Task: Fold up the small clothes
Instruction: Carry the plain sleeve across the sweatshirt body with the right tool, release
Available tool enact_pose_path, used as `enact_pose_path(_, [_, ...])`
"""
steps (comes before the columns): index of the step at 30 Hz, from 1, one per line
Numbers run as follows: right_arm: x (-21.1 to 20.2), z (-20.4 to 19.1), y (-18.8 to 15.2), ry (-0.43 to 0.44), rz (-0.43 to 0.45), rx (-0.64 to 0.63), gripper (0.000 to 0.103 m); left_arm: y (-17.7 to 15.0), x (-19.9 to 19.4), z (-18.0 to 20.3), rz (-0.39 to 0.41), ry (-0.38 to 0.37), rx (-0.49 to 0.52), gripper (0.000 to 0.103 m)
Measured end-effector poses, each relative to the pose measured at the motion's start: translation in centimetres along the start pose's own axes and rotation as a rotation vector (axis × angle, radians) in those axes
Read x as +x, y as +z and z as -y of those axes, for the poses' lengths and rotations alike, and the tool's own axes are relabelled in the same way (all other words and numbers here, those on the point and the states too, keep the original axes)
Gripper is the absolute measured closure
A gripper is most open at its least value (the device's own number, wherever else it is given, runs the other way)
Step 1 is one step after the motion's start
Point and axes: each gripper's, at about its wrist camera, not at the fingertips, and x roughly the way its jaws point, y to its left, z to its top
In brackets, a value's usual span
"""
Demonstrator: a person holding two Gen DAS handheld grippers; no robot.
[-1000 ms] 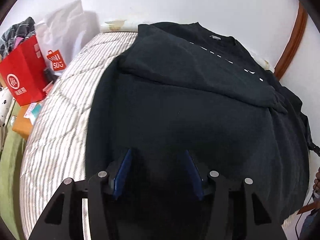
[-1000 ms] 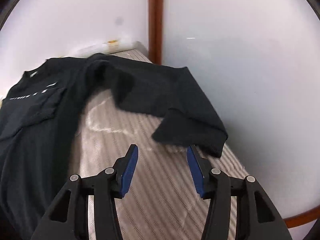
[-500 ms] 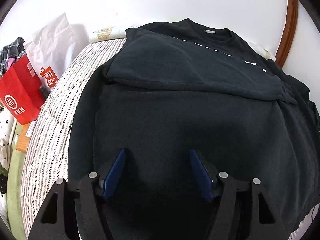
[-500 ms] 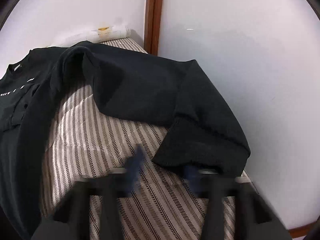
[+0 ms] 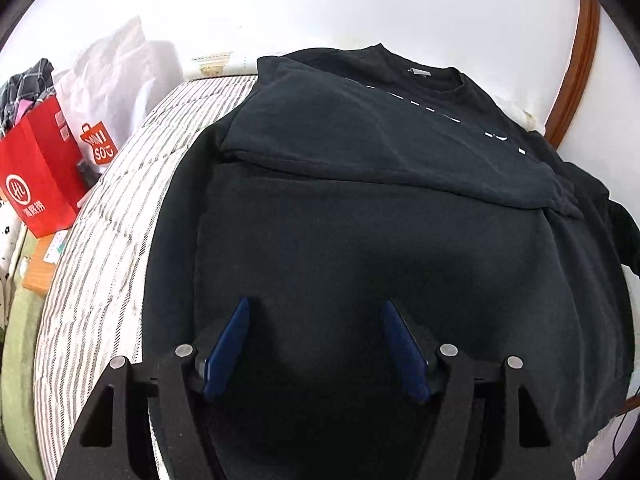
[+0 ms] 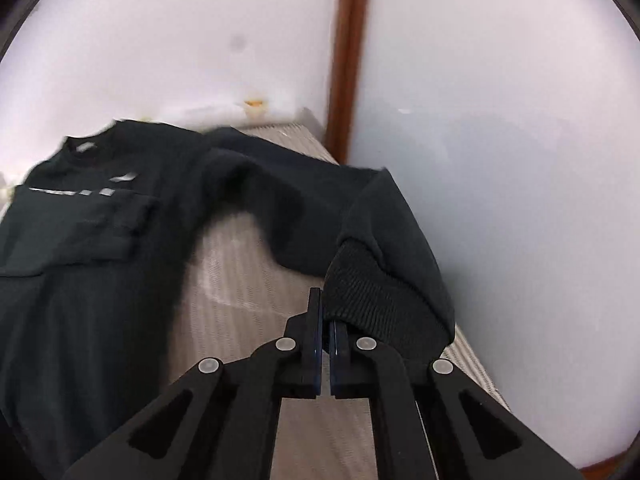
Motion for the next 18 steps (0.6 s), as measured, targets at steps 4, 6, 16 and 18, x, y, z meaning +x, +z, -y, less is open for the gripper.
enact_pose_path(4, [-2.2,-4.9,2.0,0.056,0.029,-0.061,0.101,-0.5,-0.9,-1.3,-0.006,0.013,-0.007,0.036])
enact_pose_path(6, [-2.9,-7.7,3.2,0.081,0.044,-0.091,0.101,-0.8,-1.5,-2.2,-0.005,-0.004,-0.010,0.036])
enact_pose_path(16, [-5.4,-26.7,8.7,0.285,0.084,-0.267,0.101,-1.3,-2.5,-4.6,0.007,-0.064,-0.011,0.036])
enact_pose_path(18, [-5.0,-30.6,9.2,0.330,0.077,-0.298,0.101,-1.2,-2.4,-4.6,0.016,-0.077,-0.009,0.036])
